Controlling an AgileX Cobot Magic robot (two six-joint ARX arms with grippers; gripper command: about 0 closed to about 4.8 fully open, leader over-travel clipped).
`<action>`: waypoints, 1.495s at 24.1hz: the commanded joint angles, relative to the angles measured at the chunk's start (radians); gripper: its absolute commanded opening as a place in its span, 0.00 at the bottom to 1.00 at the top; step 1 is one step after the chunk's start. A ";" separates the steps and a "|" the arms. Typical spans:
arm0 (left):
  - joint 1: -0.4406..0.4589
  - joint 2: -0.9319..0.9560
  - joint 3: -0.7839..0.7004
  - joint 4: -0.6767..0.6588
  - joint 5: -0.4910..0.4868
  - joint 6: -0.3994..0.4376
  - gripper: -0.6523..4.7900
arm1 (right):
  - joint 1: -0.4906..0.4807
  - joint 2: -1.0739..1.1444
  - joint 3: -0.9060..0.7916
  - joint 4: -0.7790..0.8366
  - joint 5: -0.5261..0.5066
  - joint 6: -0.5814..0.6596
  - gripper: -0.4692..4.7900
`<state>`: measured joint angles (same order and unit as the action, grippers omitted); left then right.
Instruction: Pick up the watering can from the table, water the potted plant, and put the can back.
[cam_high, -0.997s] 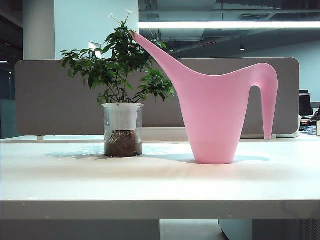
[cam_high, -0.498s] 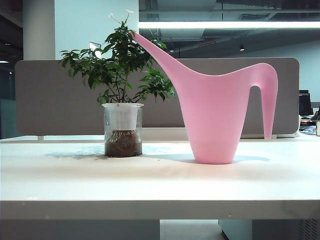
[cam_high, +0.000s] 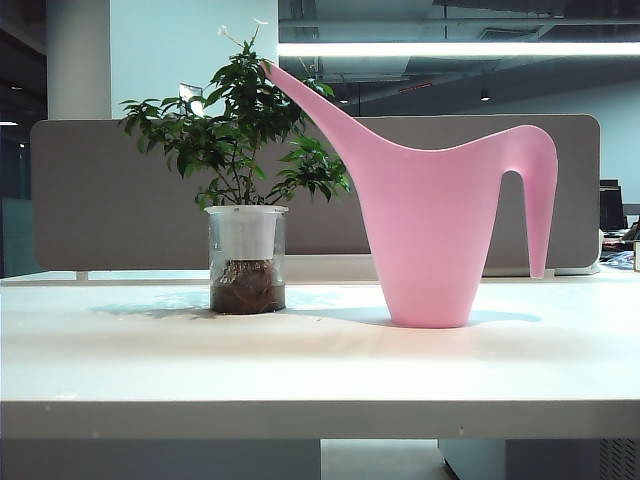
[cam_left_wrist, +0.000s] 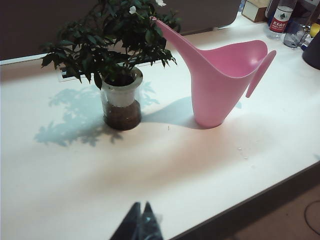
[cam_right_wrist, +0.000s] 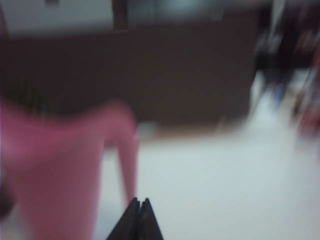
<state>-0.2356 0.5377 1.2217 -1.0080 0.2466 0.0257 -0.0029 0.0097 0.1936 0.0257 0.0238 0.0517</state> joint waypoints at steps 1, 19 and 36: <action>0.002 -0.002 0.003 0.007 0.002 0.000 0.11 | 0.000 0.090 0.189 0.060 0.101 -0.269 0.09; 0.002 -0.002 0.003 0.007 0.003 0.000 0.11 | 0.002 1.045 0.428 0.560 -0.028 -0.208 0.35; 0.003 -0.002 0.002 0.006 0.002 0.000 0.11 | 0.003 1.511 0.272 1.037 -0.245 -0.158 0.73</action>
<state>-0.2340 0.5365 1.2217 -1.0084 0.2436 0.0257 -0.0021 1.4994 0.4561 1.0187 -0.2035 -0.1158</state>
